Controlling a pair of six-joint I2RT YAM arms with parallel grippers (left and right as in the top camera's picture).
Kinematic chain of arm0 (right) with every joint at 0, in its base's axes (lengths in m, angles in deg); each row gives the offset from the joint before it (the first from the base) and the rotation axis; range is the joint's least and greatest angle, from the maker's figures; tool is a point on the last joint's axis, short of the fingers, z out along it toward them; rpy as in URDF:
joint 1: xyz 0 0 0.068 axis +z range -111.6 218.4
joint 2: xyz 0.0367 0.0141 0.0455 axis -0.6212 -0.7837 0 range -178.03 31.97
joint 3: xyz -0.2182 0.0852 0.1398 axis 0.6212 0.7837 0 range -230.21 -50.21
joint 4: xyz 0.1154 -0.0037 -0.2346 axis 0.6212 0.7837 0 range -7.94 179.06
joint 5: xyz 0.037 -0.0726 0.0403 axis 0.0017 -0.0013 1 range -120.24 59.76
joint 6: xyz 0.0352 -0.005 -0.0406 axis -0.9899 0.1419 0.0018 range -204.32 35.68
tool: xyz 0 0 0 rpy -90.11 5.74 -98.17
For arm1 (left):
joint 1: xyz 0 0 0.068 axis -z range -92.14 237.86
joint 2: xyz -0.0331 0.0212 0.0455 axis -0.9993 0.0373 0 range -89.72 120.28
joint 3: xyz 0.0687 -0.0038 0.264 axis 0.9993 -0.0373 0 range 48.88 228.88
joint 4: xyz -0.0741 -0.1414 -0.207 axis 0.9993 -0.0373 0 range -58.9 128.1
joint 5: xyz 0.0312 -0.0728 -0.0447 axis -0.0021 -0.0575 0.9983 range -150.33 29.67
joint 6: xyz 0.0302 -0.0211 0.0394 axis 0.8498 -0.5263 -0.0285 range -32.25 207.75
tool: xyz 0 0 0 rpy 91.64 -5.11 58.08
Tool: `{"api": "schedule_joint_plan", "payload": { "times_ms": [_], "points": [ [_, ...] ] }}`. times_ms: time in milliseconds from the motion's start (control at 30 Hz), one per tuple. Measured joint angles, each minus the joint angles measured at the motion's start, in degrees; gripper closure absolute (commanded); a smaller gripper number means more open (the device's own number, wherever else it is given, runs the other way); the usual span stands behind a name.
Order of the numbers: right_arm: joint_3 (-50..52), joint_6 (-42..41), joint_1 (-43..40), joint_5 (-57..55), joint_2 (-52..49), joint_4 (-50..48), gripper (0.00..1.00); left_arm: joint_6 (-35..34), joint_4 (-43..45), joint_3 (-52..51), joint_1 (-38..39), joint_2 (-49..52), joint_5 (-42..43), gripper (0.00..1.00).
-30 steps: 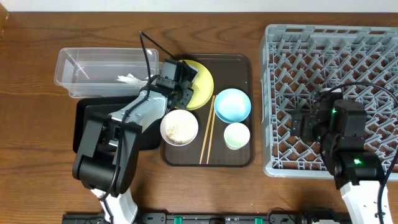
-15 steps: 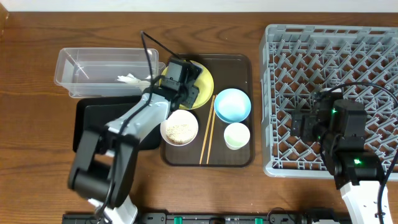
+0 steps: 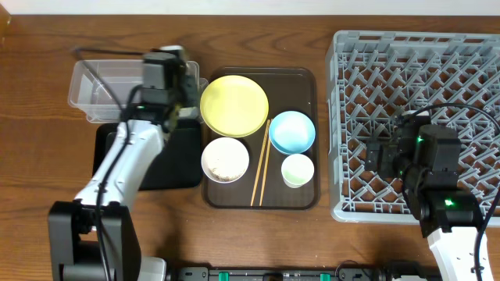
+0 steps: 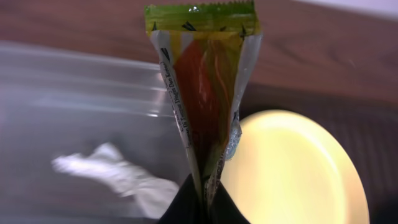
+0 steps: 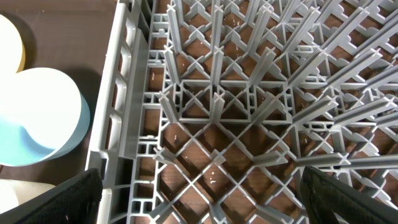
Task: Sort waste into correct bins and load items into the dishwasher rack
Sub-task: 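Carry the wrapper left and release it into the clear bin, then grasp the white rice bowl on the tray with left gripper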
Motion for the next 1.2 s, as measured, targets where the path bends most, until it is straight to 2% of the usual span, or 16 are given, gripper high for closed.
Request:
{"api": "schedule_joint_plan", "payload": {
  "times_ms": [33, 133, 200, 267, 467, 700, 900, 1200],
  "points": [
    [0.00, 0.00, 0.00, 0.02, 0.00, 0.00, 0.01, -2.97, 0.24, 0.00, -1.27, 0.24, -0.02, 0.89],
    [0.00, 0.00, 0.00, 0.02, 0.00, 0.00, 0.01, -10.58, 1.97, 0.00, -4.31, 1.31, -0.07, 0.67],
    [0.00, 0.00, 0.00, 0.02, 0.00, 0.04, 0.01, -15.21, 2.95, 0.00, -5.49, 2.05, -0.20, 0.65],
    [0.00, 0.00, 0.00, 0.02, 0.00, 0.13, 0.01, -18.01, 3.32, -0.02, -6.01, 2.58, -0.22, 0.54],
    [0.00, 0.00, 0.00, 0.02, 0.00, 0.20, 0.01, -22.01, 4.13, -0.02, -6.12, 2.75, 0.39, 0.48],
    [0.00, 0.00, 0.00, 0.00, 0.00, 0.22, 0.01, -22.25, 3.26, -0.02, -6.12, 2.25, 1.53, 0.49],
    [0.00, 0.00, 0.00, 0.00, 0.00, 0.17, 0.01, -20.81, -3.39, -0.02, -4.83, 0.11, 4.46, 0.52],
    [-0.02, 0.00, 0.00, 0.02, 0.00, 0.15, 0.01, -9.01, -15.87, -0.07, 8.79, -0.57, 7.61, 0.48]
  ]
}}
